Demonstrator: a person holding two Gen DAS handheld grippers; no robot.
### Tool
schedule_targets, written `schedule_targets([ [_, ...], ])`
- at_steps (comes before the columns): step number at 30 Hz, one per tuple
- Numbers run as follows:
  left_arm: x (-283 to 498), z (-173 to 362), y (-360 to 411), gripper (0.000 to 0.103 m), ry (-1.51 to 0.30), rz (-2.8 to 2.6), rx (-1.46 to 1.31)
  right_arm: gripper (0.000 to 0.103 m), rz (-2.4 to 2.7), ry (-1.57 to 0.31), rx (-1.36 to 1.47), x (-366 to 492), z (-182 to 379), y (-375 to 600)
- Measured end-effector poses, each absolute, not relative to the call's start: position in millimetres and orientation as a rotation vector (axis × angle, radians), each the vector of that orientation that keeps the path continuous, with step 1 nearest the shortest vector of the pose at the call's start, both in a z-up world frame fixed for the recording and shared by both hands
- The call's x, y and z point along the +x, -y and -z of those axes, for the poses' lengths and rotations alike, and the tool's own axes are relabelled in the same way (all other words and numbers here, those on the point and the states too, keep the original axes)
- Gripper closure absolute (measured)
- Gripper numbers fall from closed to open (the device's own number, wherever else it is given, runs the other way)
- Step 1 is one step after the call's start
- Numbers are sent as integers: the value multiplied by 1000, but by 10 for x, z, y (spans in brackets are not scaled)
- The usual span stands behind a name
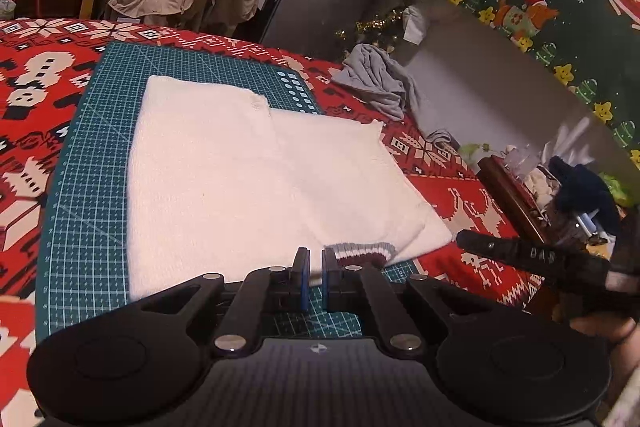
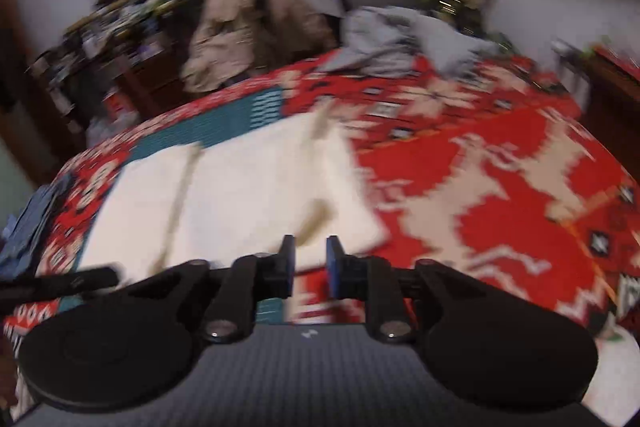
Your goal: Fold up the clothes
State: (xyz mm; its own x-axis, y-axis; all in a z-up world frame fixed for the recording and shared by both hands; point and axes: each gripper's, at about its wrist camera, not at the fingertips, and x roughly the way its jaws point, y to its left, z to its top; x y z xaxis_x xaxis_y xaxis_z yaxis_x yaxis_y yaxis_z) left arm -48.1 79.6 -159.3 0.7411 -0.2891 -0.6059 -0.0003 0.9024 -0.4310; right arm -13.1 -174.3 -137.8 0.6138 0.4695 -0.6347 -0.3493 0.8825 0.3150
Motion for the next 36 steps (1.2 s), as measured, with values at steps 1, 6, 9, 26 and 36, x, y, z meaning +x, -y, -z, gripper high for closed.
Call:
schedule_targets([
  [1,-494,1598,-804,98,-724,160,-430,80,-455,-785,192,-81,1414,1811],
  [6,-542,1595,-843,96,-726,138,-430,79,-407,-817,258,108,1582,1972],
  [9,-561,1581,-889,95,-722,118,-436,79,-404,-828,263,172,1658,1950],
  [26,-864,1499,-1534,90,-630,-24,-544,98,-625,-603,149,-36,833,1254],
  [36,-1284,1491,-1968,90,-567,-88,-634,98,-985,-570,-70,-820,656,-292],
])
